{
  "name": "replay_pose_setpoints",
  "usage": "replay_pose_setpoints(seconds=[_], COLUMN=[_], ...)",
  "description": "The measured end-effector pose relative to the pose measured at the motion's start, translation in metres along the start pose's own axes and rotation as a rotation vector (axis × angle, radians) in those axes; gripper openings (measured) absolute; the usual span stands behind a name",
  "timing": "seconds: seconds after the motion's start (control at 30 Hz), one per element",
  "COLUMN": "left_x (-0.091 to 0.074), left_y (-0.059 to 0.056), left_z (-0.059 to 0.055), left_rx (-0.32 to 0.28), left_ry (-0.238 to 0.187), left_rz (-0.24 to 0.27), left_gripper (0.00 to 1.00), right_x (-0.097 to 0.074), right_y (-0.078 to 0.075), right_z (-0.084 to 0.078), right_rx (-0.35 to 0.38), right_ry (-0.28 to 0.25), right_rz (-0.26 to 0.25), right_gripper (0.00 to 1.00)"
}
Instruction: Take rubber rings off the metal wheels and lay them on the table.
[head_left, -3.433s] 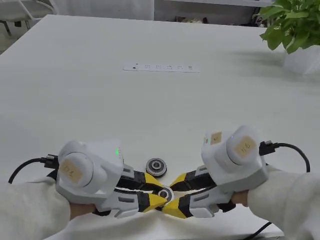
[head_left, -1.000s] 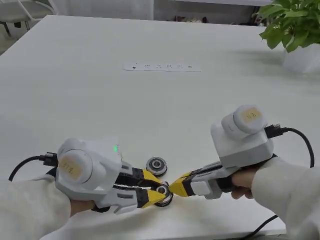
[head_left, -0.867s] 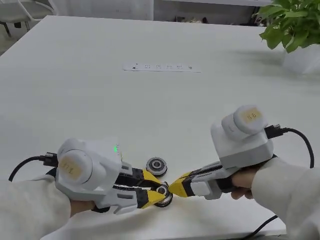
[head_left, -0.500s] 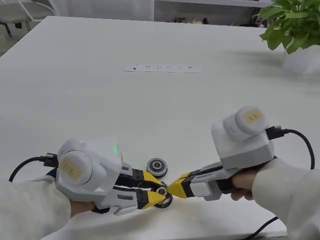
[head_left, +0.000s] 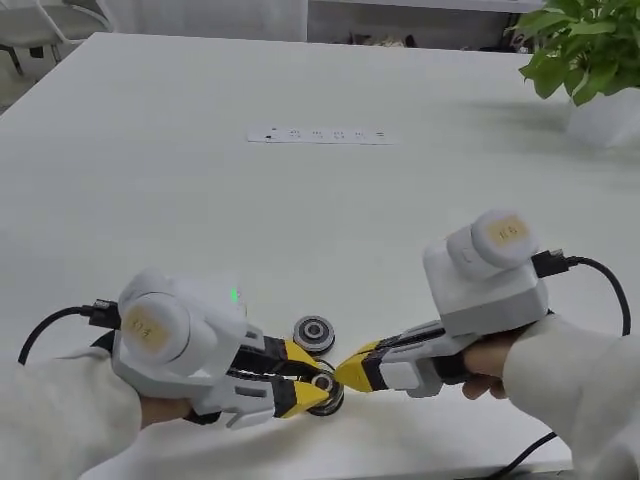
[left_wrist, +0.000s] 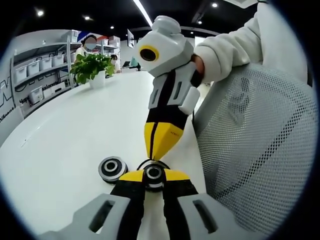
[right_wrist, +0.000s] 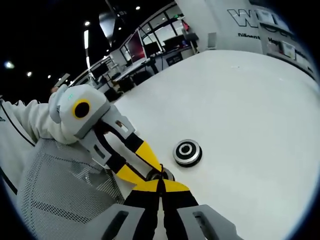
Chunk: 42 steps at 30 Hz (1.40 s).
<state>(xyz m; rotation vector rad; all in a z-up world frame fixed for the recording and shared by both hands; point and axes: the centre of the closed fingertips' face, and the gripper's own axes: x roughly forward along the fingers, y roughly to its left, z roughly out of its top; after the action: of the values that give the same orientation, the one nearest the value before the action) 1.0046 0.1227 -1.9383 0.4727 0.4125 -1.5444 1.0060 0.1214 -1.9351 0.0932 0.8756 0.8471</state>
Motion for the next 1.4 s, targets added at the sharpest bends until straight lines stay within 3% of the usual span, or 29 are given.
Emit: replay_pose_setpoints(seconds=[0.13, 0.2, 0.27, 0.53, 0.7, 0.8, 0.93, 1.03, 1.1, 1.23, 1.33, 1.4], left_x=[-0.004, -0.006, -0.011, -0.043, -0.061, -0.067, -0.075, -0.083, -0.090, -0.103, -0.108, -0.108], left_y=[0.000, -0.001, -0.002, 0.014, 0.016, 0.015, 0.006, -0.001, -0.002, 0.004, 0.008, 0.006], left_z=[0.000, 0.003, 0.012, 0.037, 0.043, 0.042, 0.044, 0.041, 0.034, 0.030, 0.019, 0.004], left_rx=[0.004, -0.006, -0.041, -0.078, -0.059, -0.028, -0.043, -0.044, -0.068, -0.139, -0.162, -0.195], left_ry=[0.019, 0.009, -0.027, -0.127, -0.133, -0.109, -0.110, -0.109, -0.097, -0.137, -0.131, -0.093], left_rz=[-0.015, -0.034, -0.054, -0.001, 0.026, 0.041, 0.028, 0.033, 0.050, 0.097, 0.124, 0.128], left_gripper=[0.09, 0.13, 0.18, 0.40, 0.52, 0.60, 0.72, 0.74, 0.76, 0.82, 0.91, 0.94], right_x=[0.000, 0.000, 0.000, -0.004, -0.006, -0.007, -0.009, -0.010, -0.011, -0.012, -0.013, -0.014], right_y=[-0.001, -0.001, -0.002, -0.006, -0.006, -0.005, -0.004, -0.004, -0.005, -0.005, -0.006, -0.005], right_z=[-0.001, 0.000, 0.000, 0.007, 0.011, 0.013, 0.018, 0.021, 0.022, 0.025, 0.026, 0.027], right_rx=[0.001, 0.003, 0.004, 0.022, 0.027, 0.028, 0.031, 0.037, 0.038, 0.043, 0.047, 0.050], right_ry=[0.006, 0.003, 0.001, -0.031, -0.050, -0.061, -0.079, -0.093, -0.099, -0.113, -0.120, -0.125], right_rz=[-0.004, -0.005, -0.006, -0.015, -0.016, -0.013, -0.011, -0.011, -0.011, -0.010, -0.011, -0.011], right_gripper=[0.00, 0.00, 0.00, 0.00, 0.00, 0.00, 0.00, 0.00, 0.00, 0.00, 0.00, 0.00])
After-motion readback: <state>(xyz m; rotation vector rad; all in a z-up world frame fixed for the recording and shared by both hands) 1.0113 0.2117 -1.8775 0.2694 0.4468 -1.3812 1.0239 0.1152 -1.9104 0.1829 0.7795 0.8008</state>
